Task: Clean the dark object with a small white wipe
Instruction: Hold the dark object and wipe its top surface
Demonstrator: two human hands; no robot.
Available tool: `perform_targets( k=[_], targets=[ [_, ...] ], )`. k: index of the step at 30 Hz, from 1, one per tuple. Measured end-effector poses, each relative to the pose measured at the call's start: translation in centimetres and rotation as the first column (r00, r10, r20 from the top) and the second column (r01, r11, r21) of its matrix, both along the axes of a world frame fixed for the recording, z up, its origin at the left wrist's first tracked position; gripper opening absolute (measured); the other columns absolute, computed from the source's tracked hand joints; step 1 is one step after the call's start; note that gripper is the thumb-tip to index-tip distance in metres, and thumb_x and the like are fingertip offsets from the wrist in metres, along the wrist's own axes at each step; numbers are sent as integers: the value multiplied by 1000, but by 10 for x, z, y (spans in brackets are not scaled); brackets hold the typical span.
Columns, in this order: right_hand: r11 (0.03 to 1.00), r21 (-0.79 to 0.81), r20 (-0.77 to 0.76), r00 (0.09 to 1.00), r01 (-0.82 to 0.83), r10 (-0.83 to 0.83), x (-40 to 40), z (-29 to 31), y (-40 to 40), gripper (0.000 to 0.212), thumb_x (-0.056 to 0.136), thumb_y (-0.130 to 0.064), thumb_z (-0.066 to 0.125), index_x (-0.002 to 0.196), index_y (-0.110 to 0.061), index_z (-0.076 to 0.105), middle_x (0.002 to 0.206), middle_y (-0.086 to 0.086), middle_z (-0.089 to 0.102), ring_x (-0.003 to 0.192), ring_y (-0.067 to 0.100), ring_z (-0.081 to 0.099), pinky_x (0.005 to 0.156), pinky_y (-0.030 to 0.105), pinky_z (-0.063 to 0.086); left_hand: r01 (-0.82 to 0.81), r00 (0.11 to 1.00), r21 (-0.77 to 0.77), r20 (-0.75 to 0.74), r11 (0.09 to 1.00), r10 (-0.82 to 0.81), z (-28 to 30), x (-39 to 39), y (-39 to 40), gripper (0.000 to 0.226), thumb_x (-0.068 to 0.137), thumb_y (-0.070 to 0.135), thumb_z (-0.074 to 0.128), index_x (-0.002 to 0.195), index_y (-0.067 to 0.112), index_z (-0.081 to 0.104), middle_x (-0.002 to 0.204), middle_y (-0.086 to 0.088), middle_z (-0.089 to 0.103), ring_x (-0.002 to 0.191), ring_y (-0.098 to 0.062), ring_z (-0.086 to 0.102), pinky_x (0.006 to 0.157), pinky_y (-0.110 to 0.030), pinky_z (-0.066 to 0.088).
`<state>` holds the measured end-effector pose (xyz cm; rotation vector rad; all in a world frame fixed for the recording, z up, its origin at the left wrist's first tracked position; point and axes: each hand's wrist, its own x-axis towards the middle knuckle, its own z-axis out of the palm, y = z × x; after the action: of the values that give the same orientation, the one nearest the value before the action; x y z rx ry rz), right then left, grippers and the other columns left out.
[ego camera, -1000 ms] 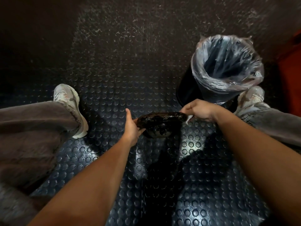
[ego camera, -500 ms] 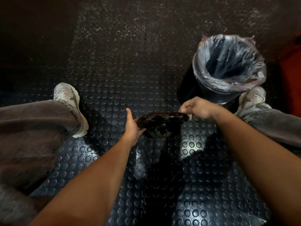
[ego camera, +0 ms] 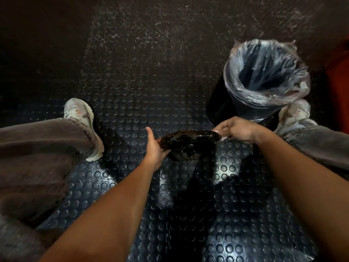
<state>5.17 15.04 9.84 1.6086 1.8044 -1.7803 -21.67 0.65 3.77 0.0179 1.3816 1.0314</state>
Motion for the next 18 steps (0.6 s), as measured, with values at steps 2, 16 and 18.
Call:
perform_targets(
  k=[2,16,18],
  targets=[
    [999,27,36,999,-29,28,-2,-5,-2,18,94,-9,66,91,-20,80,85,-1,78,84,11,71,83,26,53,-5,1000,8,6,1000,5,2,0,-1,99,88,83,16,118,4,67,119,-14,72,119,-26,64,113,-45,42],
    [990,141,72,997,-10,0,-13,-2,-10,17,97,-8,64,94,-17,78,96,6,77,80,8,65,67,18,49,4,1000,19,17,1000,-5,4,1,-1,98,89,83,13,112,5,69,118,-14,72,121,-26,63,116,-45,39],
    [993,120,96,995,-8,-4,-21,-4,-11,21,96,-6,63,89,-17,78,80,8,75,58,3,59,51,16,43,2,1000,19,14,1000,-3,5,2,-1,98,89,82,13,112,5,68,118,-14,72,120,-26,63,115,-45,40]
  ],
)
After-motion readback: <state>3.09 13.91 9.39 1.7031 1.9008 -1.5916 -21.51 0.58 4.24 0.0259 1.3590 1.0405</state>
